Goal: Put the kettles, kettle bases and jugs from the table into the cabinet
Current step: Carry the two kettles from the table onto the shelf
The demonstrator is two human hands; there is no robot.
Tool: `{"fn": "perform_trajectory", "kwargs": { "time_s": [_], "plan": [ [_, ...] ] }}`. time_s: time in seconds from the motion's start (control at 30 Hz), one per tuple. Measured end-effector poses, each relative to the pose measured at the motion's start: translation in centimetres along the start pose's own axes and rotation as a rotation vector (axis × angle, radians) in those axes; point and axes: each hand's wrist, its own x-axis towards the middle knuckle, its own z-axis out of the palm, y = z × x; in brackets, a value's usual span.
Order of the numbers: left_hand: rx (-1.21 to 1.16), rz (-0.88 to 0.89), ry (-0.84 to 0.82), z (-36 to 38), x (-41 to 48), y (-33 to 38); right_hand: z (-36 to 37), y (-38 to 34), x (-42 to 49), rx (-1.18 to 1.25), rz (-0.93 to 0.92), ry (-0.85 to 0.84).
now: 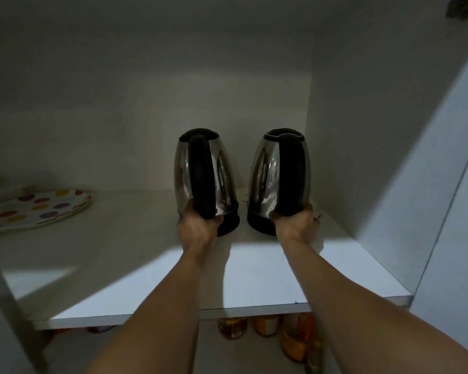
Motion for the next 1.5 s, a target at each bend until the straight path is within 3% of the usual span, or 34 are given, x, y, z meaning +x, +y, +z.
{"fn": "perform_trajectory", "kwargs": {
  "time_s": [0.33,1.07,1.37,1.5],
  "plan": [
    [-0.049,-0.019,-0.061,4.9,4.0,-0.1,1.2,-0.1,4.2,-0.038,-0.042,0.068],
    [-0.057,0.067,-0.052,11.2,7.6,0.0,2.3,0.7,12.6,-0.049,-0.146,0.010],
    [0.059,-0.099,-0.161,10.0,6.5,1.0,0.1,0.8,10.1,-0.194,-0.053,-0.075],
    [0.265,-0.006,-0.180,8.6,3.5,2.5,-1.5,-0.1,6.8,-0.247,-0.072,-0.107]
  ]
}}
